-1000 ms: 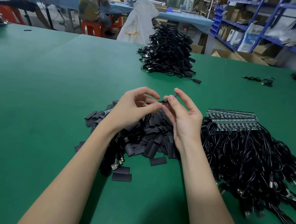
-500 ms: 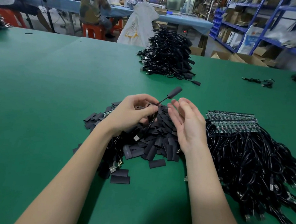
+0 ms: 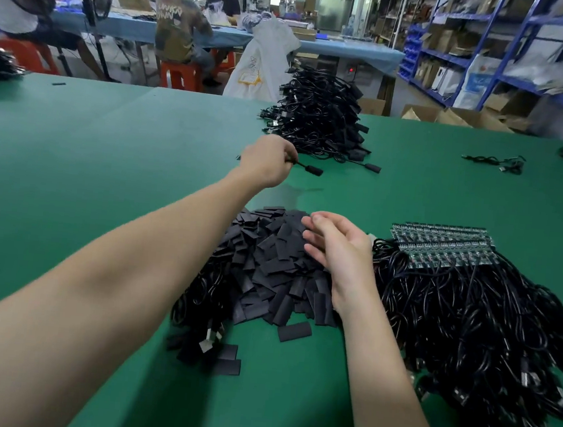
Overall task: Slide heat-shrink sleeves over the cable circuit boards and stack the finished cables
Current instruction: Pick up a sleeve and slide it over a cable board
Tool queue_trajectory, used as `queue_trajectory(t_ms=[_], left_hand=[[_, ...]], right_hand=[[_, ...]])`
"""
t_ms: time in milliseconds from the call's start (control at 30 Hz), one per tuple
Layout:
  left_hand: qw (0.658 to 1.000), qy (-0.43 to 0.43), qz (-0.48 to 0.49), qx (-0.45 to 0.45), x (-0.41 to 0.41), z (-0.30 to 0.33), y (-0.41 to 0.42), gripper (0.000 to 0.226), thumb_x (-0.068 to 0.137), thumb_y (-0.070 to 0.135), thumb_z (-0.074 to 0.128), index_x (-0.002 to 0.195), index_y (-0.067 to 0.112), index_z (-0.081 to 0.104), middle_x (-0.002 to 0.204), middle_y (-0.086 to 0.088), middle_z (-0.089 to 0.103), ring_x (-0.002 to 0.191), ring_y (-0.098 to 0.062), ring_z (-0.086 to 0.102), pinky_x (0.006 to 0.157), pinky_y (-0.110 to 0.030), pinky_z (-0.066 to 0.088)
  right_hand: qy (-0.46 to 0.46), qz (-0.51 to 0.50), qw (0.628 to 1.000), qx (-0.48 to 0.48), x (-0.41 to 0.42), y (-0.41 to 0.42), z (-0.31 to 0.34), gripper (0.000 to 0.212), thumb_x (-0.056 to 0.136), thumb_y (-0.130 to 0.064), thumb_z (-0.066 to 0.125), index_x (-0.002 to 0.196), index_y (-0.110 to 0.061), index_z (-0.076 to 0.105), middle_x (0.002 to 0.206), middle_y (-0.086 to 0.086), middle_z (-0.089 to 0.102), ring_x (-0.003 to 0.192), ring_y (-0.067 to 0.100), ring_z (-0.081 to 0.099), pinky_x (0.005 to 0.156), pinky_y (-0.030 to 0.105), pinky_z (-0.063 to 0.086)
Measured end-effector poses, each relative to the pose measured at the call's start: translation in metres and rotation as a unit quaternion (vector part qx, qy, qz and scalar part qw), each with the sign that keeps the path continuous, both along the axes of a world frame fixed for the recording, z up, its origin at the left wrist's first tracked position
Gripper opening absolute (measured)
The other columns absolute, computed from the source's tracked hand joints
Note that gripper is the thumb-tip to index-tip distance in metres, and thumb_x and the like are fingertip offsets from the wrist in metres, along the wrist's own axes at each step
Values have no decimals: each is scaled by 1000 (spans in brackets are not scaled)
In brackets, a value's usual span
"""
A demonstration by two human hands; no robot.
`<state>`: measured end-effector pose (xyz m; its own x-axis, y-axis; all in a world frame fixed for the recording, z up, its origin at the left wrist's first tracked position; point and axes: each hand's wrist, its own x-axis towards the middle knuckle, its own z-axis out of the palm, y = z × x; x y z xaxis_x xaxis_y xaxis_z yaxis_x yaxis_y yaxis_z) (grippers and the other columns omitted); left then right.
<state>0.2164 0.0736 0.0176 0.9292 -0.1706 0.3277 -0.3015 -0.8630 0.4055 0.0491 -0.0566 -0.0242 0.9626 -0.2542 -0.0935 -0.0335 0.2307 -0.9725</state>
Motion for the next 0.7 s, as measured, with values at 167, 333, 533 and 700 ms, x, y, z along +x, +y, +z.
queue_trajectory(t_ms=[167,333,533,700], left_hand=[[990,62,-13,124,26,-34,-11,42,94,26,66,134,25,57,138,-6,52,129,-29,49,107,-50,42],[995,57,-32,82,21,-46,-6,39,94,27,65,132,23,56,135,-7,54,128,-27,50,108,-50,41],[996,38,-42,-63,-23,-24,32,24,93,26,69,116,19,67,114,-5,66,104,-20,60,97,-36,48],[975,39,-14,-216,-86,-21,70,6,94,30,67,94,29,72,89,18,71,77,8,66,64,-4,45]], right_hand=[[-2,18,1000,-6,2,-2,-2,7,98,-19,64,97,-17,71,91,-5,80,89,11,70,84,29,60],[-2,22,1000,14,1,-3,-1,7,98,-18,64,96,-17,71,90,-3,80,87,10,71,82,27,60],[3,32,999,5,0,-3,1,7,99,-19,64,99,-17,71,90,-3,80,83,8,71,77,24,60],[5,37,998,-44,-3,1,5,7,98,-20,64,99,-18,70,88,-4,79,70,6,66,58,18,51]])
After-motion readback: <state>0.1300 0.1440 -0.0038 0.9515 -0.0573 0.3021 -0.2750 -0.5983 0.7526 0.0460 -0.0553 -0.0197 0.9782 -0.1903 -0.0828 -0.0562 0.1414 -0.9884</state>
